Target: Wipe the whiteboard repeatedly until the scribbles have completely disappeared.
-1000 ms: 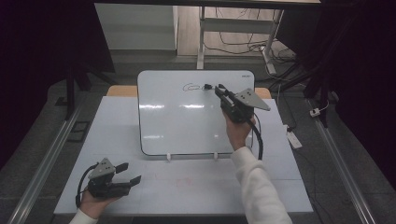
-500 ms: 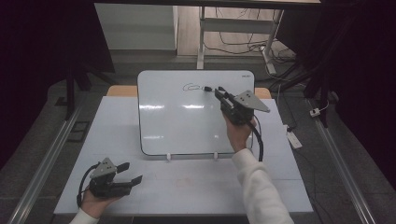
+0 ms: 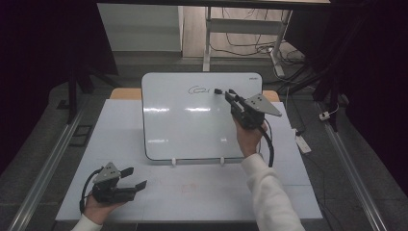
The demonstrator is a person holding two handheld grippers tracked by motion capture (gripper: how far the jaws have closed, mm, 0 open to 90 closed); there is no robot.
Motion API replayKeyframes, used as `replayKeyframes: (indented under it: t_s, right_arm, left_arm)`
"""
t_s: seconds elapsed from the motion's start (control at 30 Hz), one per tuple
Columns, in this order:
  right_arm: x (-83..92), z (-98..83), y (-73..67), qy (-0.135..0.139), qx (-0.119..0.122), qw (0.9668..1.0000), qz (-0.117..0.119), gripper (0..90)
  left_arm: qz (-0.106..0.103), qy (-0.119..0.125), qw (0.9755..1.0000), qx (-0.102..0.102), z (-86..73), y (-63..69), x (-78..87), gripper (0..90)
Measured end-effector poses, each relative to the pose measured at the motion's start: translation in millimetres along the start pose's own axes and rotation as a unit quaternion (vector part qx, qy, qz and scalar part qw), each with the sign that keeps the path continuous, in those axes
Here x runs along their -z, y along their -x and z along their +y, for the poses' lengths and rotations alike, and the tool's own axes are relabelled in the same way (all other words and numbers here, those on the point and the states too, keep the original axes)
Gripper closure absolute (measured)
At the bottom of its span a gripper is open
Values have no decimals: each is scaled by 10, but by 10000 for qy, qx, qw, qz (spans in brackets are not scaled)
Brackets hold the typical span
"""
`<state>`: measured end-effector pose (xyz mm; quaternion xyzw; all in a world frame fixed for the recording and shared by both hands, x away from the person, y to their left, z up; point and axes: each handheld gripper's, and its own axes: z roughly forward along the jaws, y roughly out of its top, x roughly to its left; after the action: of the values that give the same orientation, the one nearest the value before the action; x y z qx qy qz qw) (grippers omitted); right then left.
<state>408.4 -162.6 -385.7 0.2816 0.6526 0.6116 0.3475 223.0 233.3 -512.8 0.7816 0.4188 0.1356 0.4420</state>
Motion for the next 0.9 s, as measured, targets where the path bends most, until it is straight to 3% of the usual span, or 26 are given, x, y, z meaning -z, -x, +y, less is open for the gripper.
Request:
replayKeyframes:
  t_s: [0.1,0.17,0.3,0.4,0.5,0.7,0.9]
  right_arm:
    - [-63,-12,-130,-60,162,9997,159,799]
    - [-69,0,-146,-74,244,9996,152,799]
    - [-26,18,-49,-11,164,9999,-35,799]
    - [45,24,124,110,-113,9996,-218,799]
    - [43,18,113,109,-85,9996,-235,799]
    - [-25,1,-55,0,99,9999,-19,799]
    - [24,17,63,81,-60,9997,-200,799]
  left_arm:
    - [3,7,10000,-2,0,0,3,270]
    - [10,3,10000,-10,-1,-2,5,270]
    - [4,9,10000,8,-8,-12,11,270]
    - [19,27,10000,19,-8,-11,21,269]
    - [42,46,10000,12,-4,-7,27,270]
    - [49,46,10000,10,-2,-4,20,270]
    - [50,51,10000,26,-10,-16,30,270]
